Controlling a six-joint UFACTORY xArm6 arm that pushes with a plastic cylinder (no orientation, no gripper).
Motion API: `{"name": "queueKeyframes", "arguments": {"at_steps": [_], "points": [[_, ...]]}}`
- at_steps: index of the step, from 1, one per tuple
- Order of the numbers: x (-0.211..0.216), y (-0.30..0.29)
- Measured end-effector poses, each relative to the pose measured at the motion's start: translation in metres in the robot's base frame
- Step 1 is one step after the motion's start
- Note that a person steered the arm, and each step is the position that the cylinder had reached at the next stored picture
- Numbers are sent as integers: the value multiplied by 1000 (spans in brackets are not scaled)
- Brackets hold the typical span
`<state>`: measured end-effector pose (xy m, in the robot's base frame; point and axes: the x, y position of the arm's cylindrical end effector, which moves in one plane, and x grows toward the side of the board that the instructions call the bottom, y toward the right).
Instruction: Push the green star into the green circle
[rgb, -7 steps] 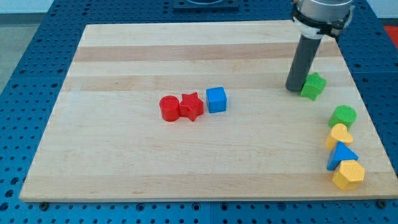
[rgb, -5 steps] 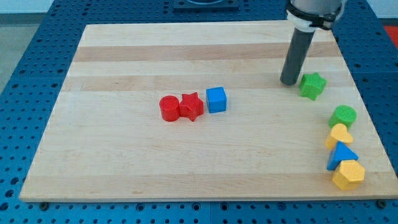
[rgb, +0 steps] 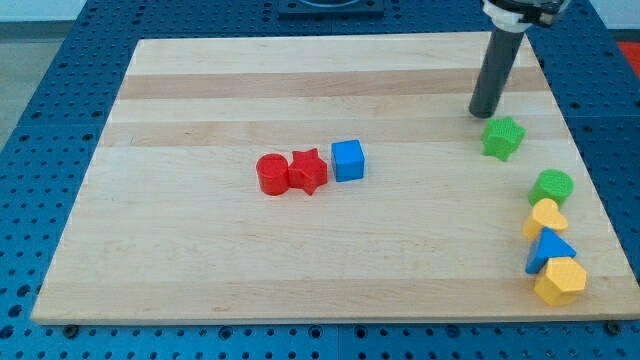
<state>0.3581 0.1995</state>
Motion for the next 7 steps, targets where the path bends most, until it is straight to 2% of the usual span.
{"name": "queueKeyframes", "arguments": {"at_steps": [1, 3, 7], "points": [[0, 2], [35, 2], [45, -9]]}}
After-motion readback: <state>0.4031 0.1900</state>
